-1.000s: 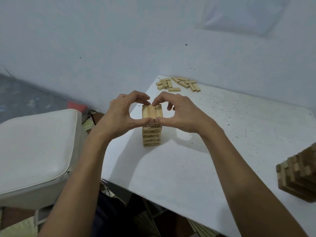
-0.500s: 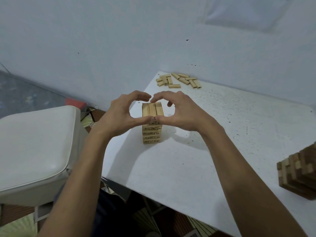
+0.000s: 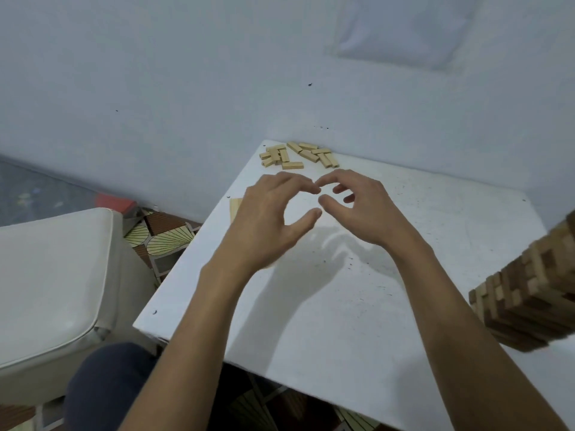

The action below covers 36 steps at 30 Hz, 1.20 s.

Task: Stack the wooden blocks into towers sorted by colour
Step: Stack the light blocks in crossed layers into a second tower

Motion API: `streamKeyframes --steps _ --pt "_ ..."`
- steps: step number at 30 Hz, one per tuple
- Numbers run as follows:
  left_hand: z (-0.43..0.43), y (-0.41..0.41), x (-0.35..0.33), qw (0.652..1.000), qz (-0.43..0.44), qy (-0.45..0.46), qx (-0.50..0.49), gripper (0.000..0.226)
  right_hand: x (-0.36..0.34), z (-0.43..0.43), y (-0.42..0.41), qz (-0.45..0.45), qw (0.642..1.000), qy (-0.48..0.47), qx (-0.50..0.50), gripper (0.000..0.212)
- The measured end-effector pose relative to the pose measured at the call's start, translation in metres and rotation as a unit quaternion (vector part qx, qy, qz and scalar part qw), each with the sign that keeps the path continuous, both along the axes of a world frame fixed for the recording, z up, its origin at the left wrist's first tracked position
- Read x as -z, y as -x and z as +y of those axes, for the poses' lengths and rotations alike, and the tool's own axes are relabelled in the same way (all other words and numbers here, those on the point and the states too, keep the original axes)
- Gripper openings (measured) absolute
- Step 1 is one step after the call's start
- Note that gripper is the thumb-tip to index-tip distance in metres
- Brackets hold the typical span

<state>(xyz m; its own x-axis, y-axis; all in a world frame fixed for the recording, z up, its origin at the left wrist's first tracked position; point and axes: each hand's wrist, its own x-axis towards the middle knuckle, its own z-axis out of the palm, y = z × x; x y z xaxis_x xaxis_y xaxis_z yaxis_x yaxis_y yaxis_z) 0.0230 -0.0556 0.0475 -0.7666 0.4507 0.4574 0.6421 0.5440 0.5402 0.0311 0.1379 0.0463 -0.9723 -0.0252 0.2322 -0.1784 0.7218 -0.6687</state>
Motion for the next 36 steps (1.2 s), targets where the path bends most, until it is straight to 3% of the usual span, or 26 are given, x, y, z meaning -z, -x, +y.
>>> streamKeyframes --steps 6,11,19,27,36 --pt "0.063 0.002 0.026 0.999 -0.037 -0.016 -0.019 0.025 0.021 0.035 0.033 -0.012 0.996 -0.048 0.075 0.033" --pt "0.1 0.037 0.057 0.982 -0.124 -0.051 -0.13 0.039 0.043 0.045 0.075 -0.023 0.994 -0.088 0.066 0.045" --pt "0.126 0.115 0.091 0.947 -0.156 0.031 -0.279 0.056 0.079 0.052 0.143 -0.087 0.974 -0.208 0.016 0.052" --pt "0.13 0.156 0.105 0.942 -0.113 0.124 -0.291 0.06 0.095 0.057 0.19 -0.094 0.952 -0.291 -0.011 0.054" --pt "0.124 0.145 0.105 0.95 -0.118 0.066 -0.28 0.054 0.094 0.048 0.158 -0.098 0.957 -0.272 0.026 0.053"
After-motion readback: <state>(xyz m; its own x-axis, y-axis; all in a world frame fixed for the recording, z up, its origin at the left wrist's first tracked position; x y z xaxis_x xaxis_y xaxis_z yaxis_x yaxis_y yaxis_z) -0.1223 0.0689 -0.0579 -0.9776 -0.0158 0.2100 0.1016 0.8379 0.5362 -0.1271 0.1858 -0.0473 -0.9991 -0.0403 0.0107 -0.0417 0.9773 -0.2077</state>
